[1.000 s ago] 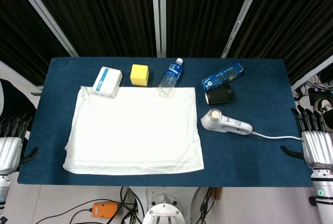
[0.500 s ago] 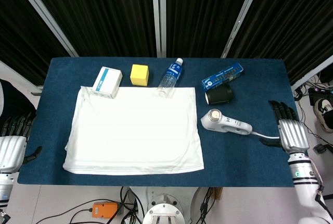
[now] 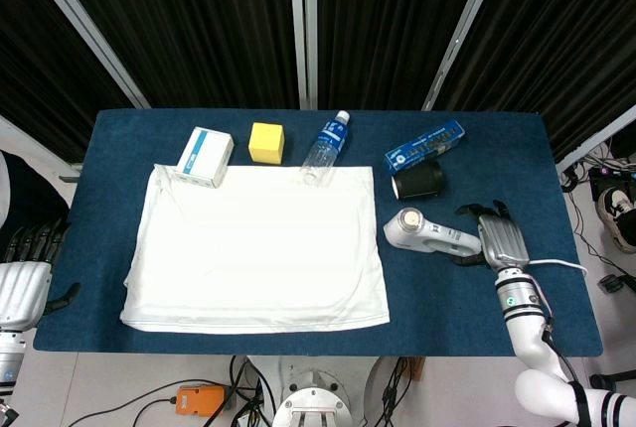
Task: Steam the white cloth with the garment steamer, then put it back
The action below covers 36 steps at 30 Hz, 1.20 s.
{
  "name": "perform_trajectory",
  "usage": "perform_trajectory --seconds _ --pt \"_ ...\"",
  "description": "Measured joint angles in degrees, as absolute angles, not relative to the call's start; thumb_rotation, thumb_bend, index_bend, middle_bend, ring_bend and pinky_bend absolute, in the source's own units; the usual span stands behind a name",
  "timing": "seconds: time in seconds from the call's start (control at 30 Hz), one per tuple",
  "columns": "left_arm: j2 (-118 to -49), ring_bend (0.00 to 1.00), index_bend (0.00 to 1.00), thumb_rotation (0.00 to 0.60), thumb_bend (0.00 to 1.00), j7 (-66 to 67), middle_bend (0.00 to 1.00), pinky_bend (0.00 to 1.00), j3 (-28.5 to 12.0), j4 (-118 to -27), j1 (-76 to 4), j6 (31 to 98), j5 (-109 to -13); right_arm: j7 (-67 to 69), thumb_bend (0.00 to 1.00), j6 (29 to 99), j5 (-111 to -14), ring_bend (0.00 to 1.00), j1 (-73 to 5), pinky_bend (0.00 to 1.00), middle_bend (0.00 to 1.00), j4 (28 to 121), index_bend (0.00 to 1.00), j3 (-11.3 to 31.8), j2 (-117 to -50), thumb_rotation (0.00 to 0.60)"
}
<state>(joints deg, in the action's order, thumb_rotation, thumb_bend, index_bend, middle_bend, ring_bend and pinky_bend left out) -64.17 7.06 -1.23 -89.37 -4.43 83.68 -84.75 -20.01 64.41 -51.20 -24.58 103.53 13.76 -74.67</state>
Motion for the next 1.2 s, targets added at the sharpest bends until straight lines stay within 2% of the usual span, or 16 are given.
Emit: perform_trajectory --seconds 0.1,0.47,1.2 --pt "-64.30 0.00 0.00 0.600 0.18 6.78 0.00 0.00 -1.15 -89.08 -4.58 83.32 -84.80 -20.75 0.07 63.59 -48.68 0.37 -25.86 0.00 0.39 103.09 0.42 13.99 -75.69 0.600" --pt "-65.04 0.00 0.00 0.600 0.18 5.81 0.00 0.00 -0.85 -87.80 -4.93 82.43 -84.91 -21.39 0.07 62.07 -40.77 0.50 -28.73 0.00 0.47 101.11 0.48 14.54 -77.70 0.600" --pt "-65.04 0.00 0.00 0.600 0.18 6.21 0.00 0.00 -0.58 -87.96 -4.70 82.46 -84.62 -15.06 0.07 56.96 -39.01 0.59 -30.64 0.00 0.56 97.41 0.51 13.94 -78.38 0.600"
